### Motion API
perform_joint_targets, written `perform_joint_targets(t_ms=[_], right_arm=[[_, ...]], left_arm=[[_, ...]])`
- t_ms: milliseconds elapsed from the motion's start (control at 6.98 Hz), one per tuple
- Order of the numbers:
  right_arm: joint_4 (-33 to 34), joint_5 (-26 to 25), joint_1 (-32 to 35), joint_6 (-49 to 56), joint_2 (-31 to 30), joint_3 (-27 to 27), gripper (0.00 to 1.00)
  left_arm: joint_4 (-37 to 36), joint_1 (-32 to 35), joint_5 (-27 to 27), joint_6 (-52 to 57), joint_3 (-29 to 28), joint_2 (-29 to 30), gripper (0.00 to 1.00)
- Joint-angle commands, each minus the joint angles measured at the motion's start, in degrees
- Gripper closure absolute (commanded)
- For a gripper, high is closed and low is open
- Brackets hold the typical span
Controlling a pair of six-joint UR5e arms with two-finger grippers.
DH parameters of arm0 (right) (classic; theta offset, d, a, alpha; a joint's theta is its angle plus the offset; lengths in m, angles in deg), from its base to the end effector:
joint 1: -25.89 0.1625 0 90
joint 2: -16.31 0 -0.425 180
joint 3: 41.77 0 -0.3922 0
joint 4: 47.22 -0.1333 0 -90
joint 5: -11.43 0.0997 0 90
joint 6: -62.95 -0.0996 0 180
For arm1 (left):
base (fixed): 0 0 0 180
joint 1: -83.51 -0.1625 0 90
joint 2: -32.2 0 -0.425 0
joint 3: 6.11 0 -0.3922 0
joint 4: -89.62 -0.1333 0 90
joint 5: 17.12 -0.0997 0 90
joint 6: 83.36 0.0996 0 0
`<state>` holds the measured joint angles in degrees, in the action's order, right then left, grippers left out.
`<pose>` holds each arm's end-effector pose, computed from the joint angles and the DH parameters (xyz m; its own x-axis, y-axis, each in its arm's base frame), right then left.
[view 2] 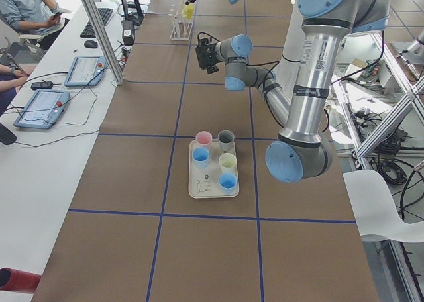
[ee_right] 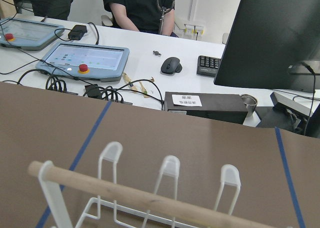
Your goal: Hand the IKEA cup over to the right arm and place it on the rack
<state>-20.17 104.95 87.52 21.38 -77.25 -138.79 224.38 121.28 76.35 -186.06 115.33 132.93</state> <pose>-0.1238 -0.4969 0.5114 0.7632 -0.1582 0.6265 -0.4227 0.6110 0.6693 0.2971 -0.3912 0.2225 -0.0826 -0.2136 -0.9734 0.5591 0.7986 -0.2227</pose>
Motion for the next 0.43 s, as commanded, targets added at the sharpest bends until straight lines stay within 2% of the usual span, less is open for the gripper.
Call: perform_joint_targets(t_ms=[0,286], right_arm=[[7.4,6.3,0.6,-5.5,-0.2,-8.3,0.00],[9.0,16.0,0.5,-18.2,3.4,-10.2,0.00]], left_arm=[[-6.7,5.0,5.9,13.6,0.8,-3.9,0.01],[-7.1,11.8,12.3,31.2,2.0,-13.1,0.01]])
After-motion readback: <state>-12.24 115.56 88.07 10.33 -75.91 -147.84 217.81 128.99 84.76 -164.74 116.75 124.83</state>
